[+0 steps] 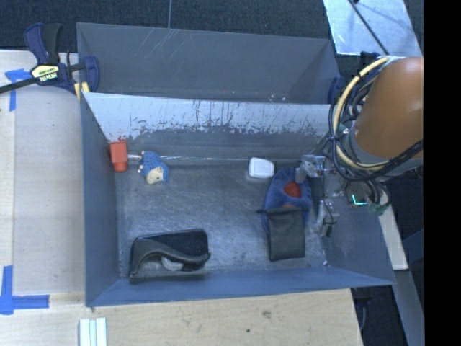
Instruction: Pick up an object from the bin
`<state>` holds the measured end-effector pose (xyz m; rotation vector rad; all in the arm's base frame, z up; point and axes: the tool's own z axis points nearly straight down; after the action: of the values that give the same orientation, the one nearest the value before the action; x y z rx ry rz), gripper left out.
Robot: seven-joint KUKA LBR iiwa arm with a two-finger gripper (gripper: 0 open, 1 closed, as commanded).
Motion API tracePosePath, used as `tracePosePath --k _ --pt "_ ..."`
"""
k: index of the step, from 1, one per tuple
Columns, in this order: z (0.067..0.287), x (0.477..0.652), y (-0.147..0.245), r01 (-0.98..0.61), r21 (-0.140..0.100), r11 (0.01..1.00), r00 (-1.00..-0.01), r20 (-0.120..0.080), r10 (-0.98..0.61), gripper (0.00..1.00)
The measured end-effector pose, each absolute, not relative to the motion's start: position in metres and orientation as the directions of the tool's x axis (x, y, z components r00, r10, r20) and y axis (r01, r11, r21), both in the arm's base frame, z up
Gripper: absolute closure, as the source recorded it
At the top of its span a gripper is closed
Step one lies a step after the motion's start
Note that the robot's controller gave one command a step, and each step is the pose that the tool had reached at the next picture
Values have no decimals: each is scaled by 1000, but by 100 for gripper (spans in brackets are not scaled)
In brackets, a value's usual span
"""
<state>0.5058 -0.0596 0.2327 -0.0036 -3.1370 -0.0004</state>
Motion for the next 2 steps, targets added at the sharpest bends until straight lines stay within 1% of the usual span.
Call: tracePosePath --k 1,2 --pt "99 523 -64 70 0 998 -998 4 70 0" --pt "73 545 -69 -415 -4 910 -910 -7 -415 0"
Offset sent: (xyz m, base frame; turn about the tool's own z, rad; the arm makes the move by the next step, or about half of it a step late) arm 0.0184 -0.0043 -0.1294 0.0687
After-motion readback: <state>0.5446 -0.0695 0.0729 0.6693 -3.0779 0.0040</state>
